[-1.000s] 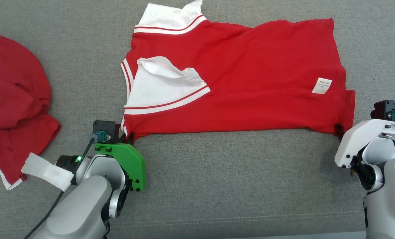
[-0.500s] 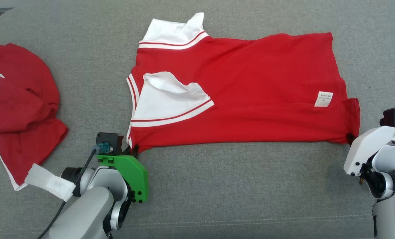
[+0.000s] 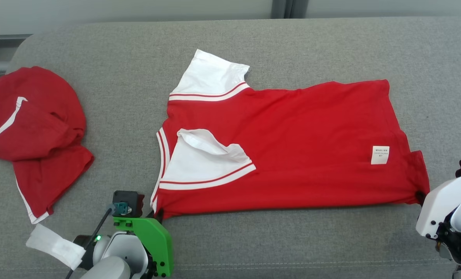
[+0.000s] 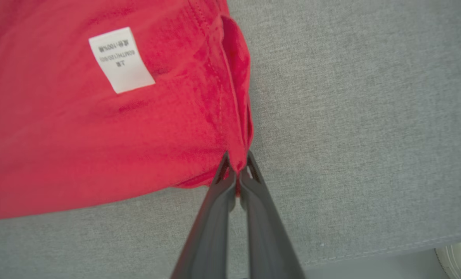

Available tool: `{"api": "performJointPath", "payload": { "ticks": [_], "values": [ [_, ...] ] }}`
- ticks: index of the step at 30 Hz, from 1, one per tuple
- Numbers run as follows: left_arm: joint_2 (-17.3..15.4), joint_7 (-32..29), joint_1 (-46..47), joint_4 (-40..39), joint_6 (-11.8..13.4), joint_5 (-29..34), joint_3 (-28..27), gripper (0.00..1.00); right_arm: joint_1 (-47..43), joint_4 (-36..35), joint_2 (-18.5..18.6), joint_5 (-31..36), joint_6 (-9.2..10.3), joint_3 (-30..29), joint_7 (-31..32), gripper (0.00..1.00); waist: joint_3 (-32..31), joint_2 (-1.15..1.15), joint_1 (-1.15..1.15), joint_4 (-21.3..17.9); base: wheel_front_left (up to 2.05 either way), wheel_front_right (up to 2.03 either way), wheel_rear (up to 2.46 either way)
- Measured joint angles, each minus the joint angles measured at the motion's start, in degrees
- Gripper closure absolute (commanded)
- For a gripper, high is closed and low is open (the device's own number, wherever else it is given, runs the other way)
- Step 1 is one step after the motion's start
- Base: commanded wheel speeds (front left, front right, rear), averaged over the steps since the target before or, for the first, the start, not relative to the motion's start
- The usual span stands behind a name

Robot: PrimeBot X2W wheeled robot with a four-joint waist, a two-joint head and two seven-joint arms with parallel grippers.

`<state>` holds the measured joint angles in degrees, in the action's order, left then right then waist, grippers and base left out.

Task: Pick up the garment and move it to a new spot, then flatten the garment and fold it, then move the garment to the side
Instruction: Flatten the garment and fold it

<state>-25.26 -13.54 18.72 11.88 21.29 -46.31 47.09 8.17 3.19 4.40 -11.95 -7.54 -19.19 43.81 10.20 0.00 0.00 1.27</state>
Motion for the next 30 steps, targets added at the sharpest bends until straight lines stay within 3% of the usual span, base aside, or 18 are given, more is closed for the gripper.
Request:
{"api": "performJointPath", "payload": {
  "ticks": [10,11,13,14,15,16,24,30],
  "values": [
    [-1.77,-0.01,-3.51,-3.68,1.93,-0.54,0.02,1.00,-2.70,-0.58,-0.54,-0.80,0.00,-0.26,1.71,1.00,-0.69,0.00,0.00,0.43,0.00,0.00,0.00],
    [-1.88,0.03,-3.61,-3.66,1.93,-0.51,0.12,0.89,-3.08,-0.65,-0.60,-1.02,0.01,-0.04,2.05,1.00,-0.78,0.00,0.00,0.42,0.00,0.00,0.00],
    [-1.97,0.09,-3.80,-3.47,1.93,-0.42,0.19,0.92,-3.87,-0.77,-0.67,-1.58,0.01,0.43,2.55,0.96,-0.99,0.00,0.00,0.41,0.00,0.00,0.00],
    [-1.97,0.11,-3.88,-3.35,1.94,-0.42,0.15,0.83,-4.27,-0.86,-0.67,-1.89,0.01,0.75,2.69,0.80,-1.09,0.00,0.00,0.39,0.00,0.00,0.00],
    [-1.99,0.47,-3.98,-3.19,1.97,-0.43,0.10,0.56,-4.61,-1.02,-0.74,-2.10,0.01,0.90,2.74,0.39,-1.19,0.00,0.00,0.36,0.00,0.00,0.00],
    [-2.08,0.49,-4.00,-3.04,1.99,-0.43,0.12,0.00,-4.81,-1.16,-0.79,-2.20,0.01,0.94,2.72,0.00,-1.27,0.00,0.00,0.33,0.00,0.00,0.00],
    [-1.89,2.94,-5.37,-2.68,2.96,-1.16,-1.44,0.00,-5.96,-2.48,-0.97,-1.90,0.01,-0.33,-1.09,0.00,-1.99,0.00,0.00,0.37,0.00,0.00,0.00],
    [-0.49,13.24,-6.49,-3.64,3.68,-0.99,-5.81,0.00,-6.11,-3.03,-1.45,-2.02,0.04,-0.64,-7.28,0.00,-3.26,0.00,0.00,0.90,0.00,0.00,0.00]
  ]
}}
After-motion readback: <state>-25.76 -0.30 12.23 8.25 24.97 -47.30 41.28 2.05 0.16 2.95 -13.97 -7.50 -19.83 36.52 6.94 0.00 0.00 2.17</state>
